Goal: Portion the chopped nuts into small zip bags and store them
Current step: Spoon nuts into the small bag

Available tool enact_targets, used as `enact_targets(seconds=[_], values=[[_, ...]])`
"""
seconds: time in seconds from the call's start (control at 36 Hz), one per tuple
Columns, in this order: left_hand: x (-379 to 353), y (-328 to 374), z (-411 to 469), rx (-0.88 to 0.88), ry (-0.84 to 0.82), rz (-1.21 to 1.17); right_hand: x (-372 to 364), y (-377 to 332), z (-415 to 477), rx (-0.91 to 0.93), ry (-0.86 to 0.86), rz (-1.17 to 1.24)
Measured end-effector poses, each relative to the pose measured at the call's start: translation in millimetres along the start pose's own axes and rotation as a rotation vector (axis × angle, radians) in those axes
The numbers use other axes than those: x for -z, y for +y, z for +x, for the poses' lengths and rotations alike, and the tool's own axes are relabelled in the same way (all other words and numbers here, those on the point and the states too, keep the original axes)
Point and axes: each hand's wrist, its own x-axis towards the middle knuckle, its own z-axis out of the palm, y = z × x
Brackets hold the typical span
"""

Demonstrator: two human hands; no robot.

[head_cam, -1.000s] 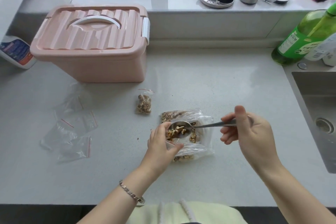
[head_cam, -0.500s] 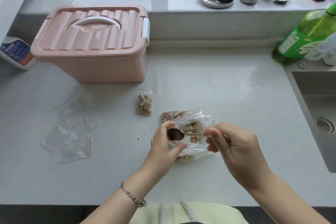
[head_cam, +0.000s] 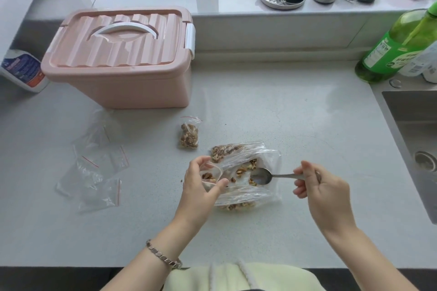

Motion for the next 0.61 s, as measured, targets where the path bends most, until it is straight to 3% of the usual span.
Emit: enact_targets(seconds=[0.31,0.47,0.61], values=[[-0.8,-0.7,-0.7,0.007,-0.012,0.012,-41.1,39.5,2.9,-0.386,0.011,0.212],[-1.3,1.5,-0.8,-0.006,-0.008,0.004,-48.9,42.7,1.7,-0.496,-0.08,0.312],[-0.8,1.9,0.1,-0.014,-0.004,0.025,-38.2,44.5,1.8,-0.574,-0.059,0.368]])
